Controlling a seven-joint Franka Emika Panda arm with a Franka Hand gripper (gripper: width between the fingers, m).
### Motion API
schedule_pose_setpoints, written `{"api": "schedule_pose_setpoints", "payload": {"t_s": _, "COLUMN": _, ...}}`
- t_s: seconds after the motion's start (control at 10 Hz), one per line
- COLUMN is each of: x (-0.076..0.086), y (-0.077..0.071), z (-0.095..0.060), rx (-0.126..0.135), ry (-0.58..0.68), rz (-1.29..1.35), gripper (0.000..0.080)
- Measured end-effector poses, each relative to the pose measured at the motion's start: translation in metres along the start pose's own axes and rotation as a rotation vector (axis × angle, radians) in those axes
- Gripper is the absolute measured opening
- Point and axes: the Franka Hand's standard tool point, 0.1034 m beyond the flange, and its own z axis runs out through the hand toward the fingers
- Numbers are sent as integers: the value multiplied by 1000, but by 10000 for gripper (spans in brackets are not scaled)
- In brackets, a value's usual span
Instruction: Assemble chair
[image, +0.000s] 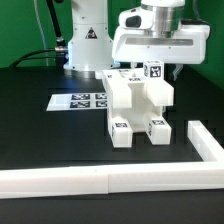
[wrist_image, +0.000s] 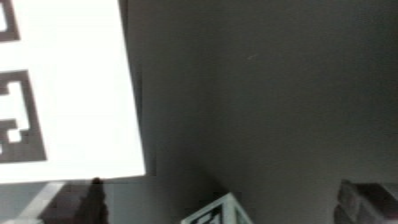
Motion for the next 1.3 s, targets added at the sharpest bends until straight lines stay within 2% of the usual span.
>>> {"api": "schedule_pose_setpoints", "payload": {"t_s": 0.3, "x": 29, "y": 7, "z": -11, "rx": 14, "ry": 20, "rz": 1, "gripper": 649}}
{"api": "schedule_pose_setpoints", "payload": {"t_s": 0.7, "x": 70, "y": 13, "z": -12, "rx": 11, "ry": 54, "rz": -5, "gripper": 649}}
{"api": "schedule_pose_setpoints", "payload": {"t_s": 1.0, "x": 86, "y": 14, "z": -13, "rx": 9, "ry": 62, "rz": 1, "gripper": 649}}
{"api": "schedule_pose_setpoints", "payload": {"t_s": 1.3, "x": 86, "y": 9, "z": -16, "rx": 12, "ry": 59, "rz": -1, "gripper": 649}}
